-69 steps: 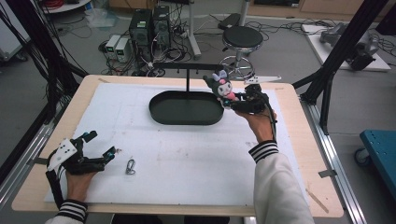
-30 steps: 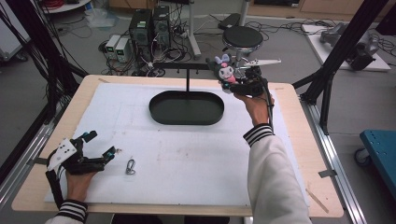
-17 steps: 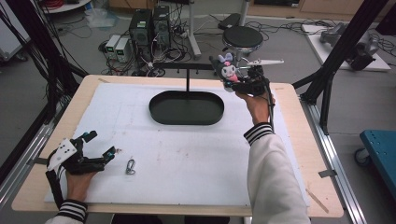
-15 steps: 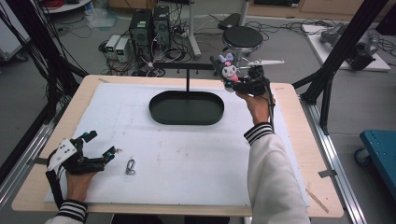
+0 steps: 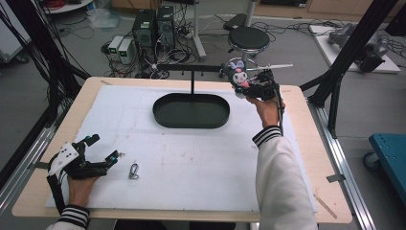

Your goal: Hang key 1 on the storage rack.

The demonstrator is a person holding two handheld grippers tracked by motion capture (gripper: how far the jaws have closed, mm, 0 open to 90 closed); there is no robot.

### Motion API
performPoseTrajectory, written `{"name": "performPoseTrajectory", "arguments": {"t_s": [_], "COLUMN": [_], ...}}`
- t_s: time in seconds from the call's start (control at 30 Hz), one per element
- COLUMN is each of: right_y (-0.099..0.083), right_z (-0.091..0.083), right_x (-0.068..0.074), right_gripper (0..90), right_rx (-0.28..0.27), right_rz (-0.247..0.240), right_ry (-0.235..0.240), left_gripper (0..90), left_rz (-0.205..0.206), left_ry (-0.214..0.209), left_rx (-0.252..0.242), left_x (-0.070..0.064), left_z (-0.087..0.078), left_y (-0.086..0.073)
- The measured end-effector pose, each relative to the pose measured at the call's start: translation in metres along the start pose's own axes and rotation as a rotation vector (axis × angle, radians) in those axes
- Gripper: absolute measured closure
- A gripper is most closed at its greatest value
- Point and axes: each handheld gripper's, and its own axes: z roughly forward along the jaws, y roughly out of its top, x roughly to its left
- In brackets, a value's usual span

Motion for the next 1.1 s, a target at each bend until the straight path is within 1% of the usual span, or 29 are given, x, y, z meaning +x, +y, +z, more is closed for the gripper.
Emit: {"name": "performPoseTrajectory", "arguments": {"t_s": [0.13, 0.23, 0.33, 0.5, 0.57, 0.6, 0.7, 0.8, 1.1], "right_y": [-0.001, -0.002, -0.004, -0.006, -0.006, -0.007, -0.008, -0.01, -0.011], "right_z": [0.002, 0.006, 0.008, 0.013, 0.015, 0.015, 0.02, 0.025, 0.037], "right_x": [-0.001, -0.002, -0.003, -0.004, -0.004, -0.004, -0.003, -0.002, 0.002], "right_gripper": [54.8, 54.8, 54.7, 54.7, 54.7, 54.7, 54.7, 54.7, 54.6], "right_rx": [0.011, 0.038, 0.052, 0.097, 0.101, 0.109, 0.132, 0.154, 0.168], "right_rz": [0.0, 0.001, 0.009, 0.013, 0.01, 0.016, 0.002, -0.003, -0.007], "right_ry": [0.001, -0.005, -0.002, -0.008, -0.004, -0.005, -0.007, 0.008, 0.028], "left_gripper": [1.8, 1.8, 1.8, 1.8, 1.8, 1.8, 1.8, 1.8, 1.8], "left_rz": [0.0, 0.0, 0.0, 0.0, 0.002, 0.0, 0.002, -0.001, 0.0], "left_ry": [0.001, 0.001, 0.001, 0.0, 0.0, 0.0, 0.0, 0.0, -0.001], "left_rx": [0.001, 0.0, 0.0, 0.0, 0.001, 0.0, 0.0, -0.002, -0.003], "left_x": [0.0, 0.0, 0.0, 0.0, 0.0, 0.0, 0.0, 0.0, 0.0], "left_z": [0.0, 0.0, 0.0, 0.0, 0.0, 0.0, 0.0, 0.0, 0.0], "left_y": [0.0, 0.0, 0.0, 0.0, 0.0, 0.0, 0.0, 0.0, 0.0]}}
